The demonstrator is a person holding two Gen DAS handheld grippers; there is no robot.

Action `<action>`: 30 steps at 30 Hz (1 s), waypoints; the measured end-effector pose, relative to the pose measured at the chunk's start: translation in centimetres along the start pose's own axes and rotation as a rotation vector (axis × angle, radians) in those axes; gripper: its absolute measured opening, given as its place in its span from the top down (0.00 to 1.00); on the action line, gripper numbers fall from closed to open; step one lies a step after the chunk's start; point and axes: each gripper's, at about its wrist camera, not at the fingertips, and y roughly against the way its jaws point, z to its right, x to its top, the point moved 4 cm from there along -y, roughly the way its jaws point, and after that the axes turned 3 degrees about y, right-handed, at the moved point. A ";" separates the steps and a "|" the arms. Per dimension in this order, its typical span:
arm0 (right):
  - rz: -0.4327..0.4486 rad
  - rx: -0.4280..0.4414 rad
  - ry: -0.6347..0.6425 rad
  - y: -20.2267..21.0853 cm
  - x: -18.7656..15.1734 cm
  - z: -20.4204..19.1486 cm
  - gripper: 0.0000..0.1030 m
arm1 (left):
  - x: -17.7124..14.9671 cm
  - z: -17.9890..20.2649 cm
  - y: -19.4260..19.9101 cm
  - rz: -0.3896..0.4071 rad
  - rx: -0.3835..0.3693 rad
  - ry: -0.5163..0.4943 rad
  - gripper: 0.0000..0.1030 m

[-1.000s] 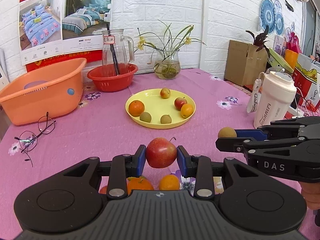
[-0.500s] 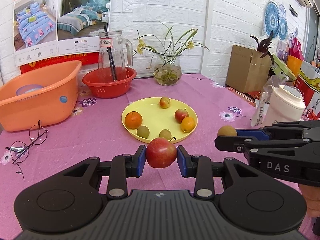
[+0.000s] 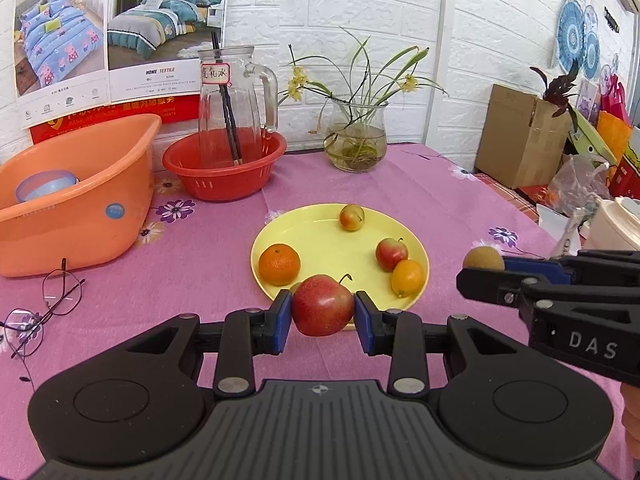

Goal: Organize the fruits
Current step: 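Carry the red apple and brown kiwi over the yellow plate with both tools, then lower both fruits onto the yellow plate and open both tools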

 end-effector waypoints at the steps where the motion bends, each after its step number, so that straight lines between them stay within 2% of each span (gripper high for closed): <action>1: 0.006 -0.003 -0.006 -0.2 0.3 0.3 0.29 | 0.2 0.0 -0.5 -0.005 0.003 0.001 0.70; 8: -0.003 -0.046 -0.069 -2.8 2.1 2.4 0.29 | 0.8 -0.1 -3.7 -0.045 0.024 0.015 0.70; 13: -0.045 -0.037 -0.124 -4.3 1.7 3.3 0.29 | 1.0 -0.1 -4.9 -0.052 0.039 0.002 0.70; 30: -0.066 -0.026 -0.118 -6.6 1.2 3.0 0.29 | 1.4 -0.7 -8.1 -0.094 0.052 0.001 0.70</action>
